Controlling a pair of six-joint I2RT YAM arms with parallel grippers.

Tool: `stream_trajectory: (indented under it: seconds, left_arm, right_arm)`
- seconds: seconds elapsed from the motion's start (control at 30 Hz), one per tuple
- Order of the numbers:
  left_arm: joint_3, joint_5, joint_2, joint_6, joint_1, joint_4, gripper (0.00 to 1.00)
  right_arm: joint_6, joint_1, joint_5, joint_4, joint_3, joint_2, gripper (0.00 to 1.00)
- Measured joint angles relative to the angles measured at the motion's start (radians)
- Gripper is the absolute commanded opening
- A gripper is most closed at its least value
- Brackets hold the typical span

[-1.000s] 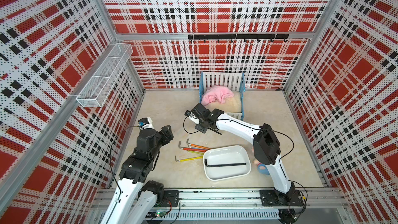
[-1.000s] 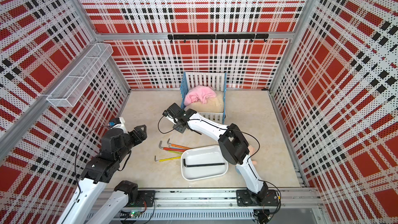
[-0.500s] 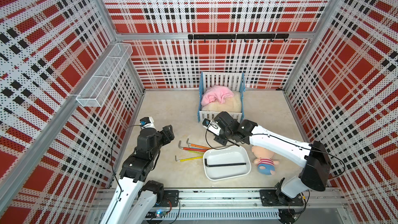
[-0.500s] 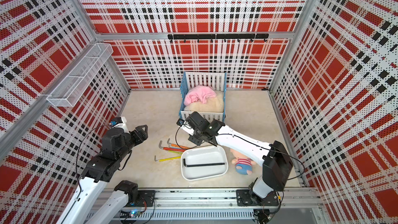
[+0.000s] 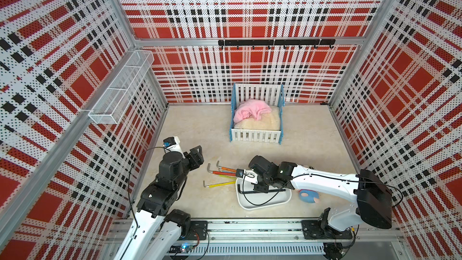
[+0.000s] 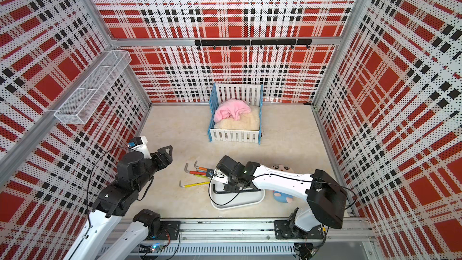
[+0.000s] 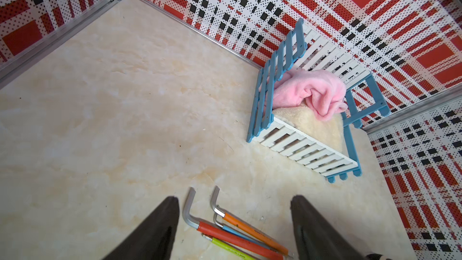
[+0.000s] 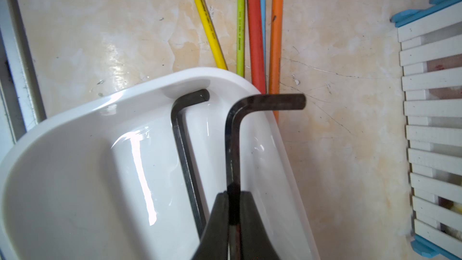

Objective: Put the hex key on the desktop into the storage box
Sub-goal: Place the Allen key in the storage box.

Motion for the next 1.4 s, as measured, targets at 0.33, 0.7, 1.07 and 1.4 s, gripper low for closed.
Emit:
stream_trajectory:
  seconds: [0.33,0.7,1.07,1.4]
  left_arm:
    - [0.0,-0.072,-0.006,-0.029,-0.059,-0.002,0.76]
    - [0.0,-0.086,-0.014,-0.03,-0.062,-0.002,0.76]
    - [0.0,-0.087,-0.017,-0.031,-0.062,-0.002,0.76]
    - [0.0,-0.087,-0.017,-0.031,-0.062,-0.002,0.76]
  right_arm:
    - [-0.098,0.016,0.043,0.027,-0.066,-0.013,0.0]
    - [-0.156,0.031,0.072,0.078,-0.068,0.082,0.0]
    - [-0.171,0.031,0.073,0.092,-0.068,0.138,0.0]
    - [-0.167,0.031,0.065,0.091,-0.059,0.168,0.0]
